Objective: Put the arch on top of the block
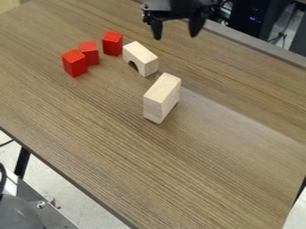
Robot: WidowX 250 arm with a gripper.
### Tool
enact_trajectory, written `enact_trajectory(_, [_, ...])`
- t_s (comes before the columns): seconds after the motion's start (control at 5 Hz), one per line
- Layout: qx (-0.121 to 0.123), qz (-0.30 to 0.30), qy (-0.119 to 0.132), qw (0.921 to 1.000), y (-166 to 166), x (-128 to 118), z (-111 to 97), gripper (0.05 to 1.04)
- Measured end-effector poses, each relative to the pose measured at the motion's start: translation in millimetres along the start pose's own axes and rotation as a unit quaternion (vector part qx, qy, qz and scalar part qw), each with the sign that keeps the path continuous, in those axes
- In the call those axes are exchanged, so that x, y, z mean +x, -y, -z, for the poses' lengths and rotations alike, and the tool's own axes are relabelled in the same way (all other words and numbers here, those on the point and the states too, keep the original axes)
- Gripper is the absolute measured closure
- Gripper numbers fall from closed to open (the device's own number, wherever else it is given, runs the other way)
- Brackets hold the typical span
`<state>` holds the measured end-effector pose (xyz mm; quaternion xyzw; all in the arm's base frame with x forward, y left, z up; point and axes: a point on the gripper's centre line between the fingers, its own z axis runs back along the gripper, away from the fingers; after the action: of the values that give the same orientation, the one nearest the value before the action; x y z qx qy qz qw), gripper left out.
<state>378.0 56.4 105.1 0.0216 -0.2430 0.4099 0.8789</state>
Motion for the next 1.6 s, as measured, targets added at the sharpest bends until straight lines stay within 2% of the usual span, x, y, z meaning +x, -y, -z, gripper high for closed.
enact_trajectory(0.4, [0.028, -0.078, -0.003, 0.9966, -12.3, 9.1, 19.7, 0.084])
enact_trajectory(0.6, [0.062, -0.108, -0.011, 0.9921, -17.9, 9.2, 30.7, 0.084])
enact_trajectory(1.0, [0.109, -0.168, -0.017, 0.9795, -33.6, 7.9, 37.2, 0.084])
enact_trajectory(1.2, [0.122, -0.183, -0.017, 0.9753, -37.8, 6.9, 36.8, 0.084])
enact_trajectory(1.4, [0.127, -0.199, -0.031, 0.9712, -41.7, 3.7, 44.0, 0.084])
enact_trajectory(1.6, [0.118, -0.218, -0.04, 0.9679, -42.0, 3.9, 46.4, 0.084])
